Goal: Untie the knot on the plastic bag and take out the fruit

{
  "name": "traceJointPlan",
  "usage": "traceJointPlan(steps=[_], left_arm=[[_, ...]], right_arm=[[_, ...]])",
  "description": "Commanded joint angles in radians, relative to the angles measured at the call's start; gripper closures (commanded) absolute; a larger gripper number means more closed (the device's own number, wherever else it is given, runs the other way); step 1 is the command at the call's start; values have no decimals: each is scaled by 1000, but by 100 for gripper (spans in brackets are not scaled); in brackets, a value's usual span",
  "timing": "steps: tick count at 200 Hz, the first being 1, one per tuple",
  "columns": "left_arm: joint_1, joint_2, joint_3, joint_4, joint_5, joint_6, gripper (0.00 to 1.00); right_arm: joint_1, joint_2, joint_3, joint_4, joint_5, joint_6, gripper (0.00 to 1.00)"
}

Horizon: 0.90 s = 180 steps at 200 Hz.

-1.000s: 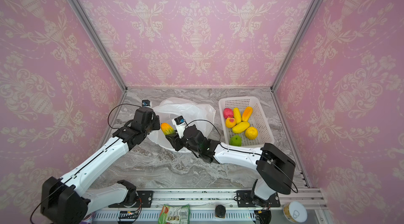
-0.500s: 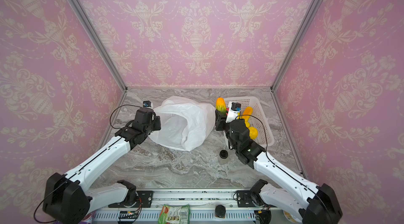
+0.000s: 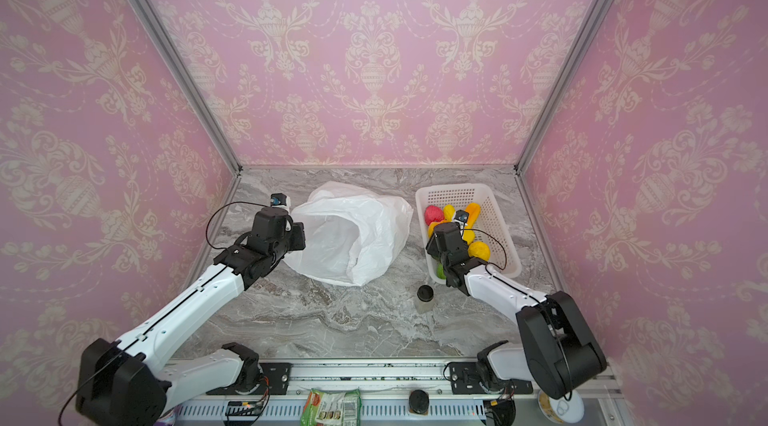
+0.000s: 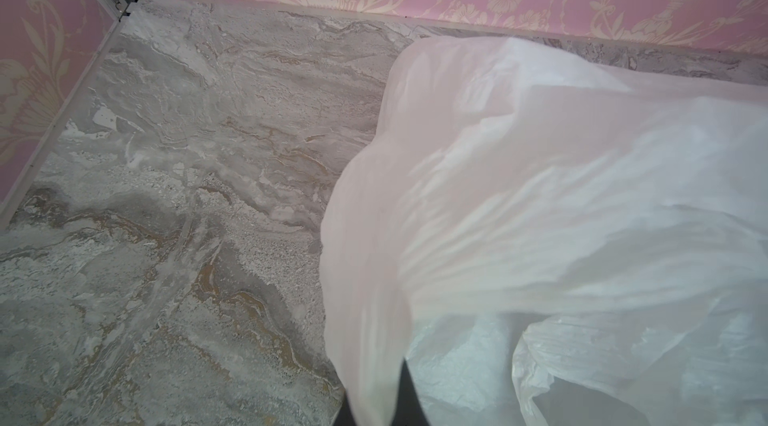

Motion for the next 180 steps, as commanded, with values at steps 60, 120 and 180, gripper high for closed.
traceJointPlan(steps=[60, 120, 180], left_arm=[[11, -43, -19, -20, -2, 11, 100], [12, -78, -20, -47, -16, 17, 100], [12, -221, -42, -106, -28, 13, 100]], right_arm=[[295, -283, 58, -5, 110, -240, 4], [563, 166, 360, -54, 155, -294, 9], [311, 392, 481, -42, 59, -167, 46]])
